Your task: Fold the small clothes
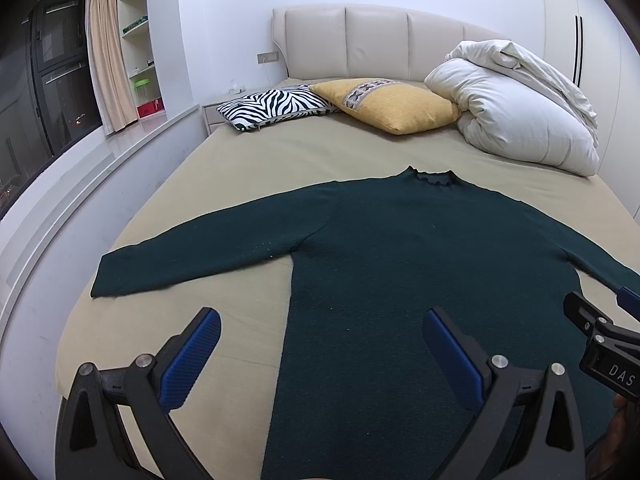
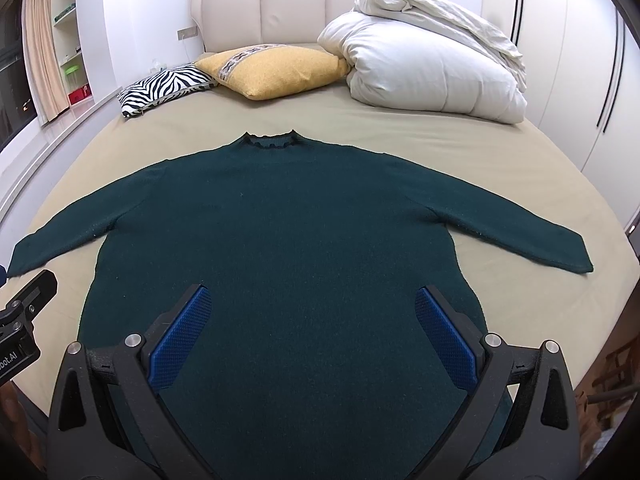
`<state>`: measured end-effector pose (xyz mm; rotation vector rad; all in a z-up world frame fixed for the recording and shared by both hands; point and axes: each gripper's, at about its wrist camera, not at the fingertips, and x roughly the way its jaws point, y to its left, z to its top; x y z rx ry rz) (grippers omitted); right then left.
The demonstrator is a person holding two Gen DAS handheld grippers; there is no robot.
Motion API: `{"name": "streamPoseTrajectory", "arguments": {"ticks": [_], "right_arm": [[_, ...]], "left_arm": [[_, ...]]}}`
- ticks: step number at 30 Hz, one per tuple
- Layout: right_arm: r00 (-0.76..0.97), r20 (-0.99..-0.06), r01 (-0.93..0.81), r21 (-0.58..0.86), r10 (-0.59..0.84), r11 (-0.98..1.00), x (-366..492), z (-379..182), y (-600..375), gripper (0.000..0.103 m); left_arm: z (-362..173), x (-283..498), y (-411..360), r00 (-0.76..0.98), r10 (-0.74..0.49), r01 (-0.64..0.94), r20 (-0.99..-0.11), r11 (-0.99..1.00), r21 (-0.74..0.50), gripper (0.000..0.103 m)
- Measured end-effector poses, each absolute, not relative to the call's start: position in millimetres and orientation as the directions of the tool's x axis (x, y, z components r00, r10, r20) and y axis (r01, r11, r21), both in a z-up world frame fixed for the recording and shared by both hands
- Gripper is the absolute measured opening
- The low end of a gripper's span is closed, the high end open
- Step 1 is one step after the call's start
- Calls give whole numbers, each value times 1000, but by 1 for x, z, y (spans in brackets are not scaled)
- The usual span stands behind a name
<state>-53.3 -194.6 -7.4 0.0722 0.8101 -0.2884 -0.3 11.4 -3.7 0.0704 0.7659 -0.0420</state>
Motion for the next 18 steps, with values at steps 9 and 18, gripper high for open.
{"name": "streamPoseTrajectory", "arguments": {"ticks": [9,18], "right_arm": [[652,-724,281,-48,-227,959,-53,-7,-194,103],[651,-724,281,-50,-228,958,-53,-7,-194,103]], "left_arm": [[-4,-1,8,720,-13,63,-694,997,48,103],[-4,-1,8,720,-12,62,-694,997,48,103]]}}
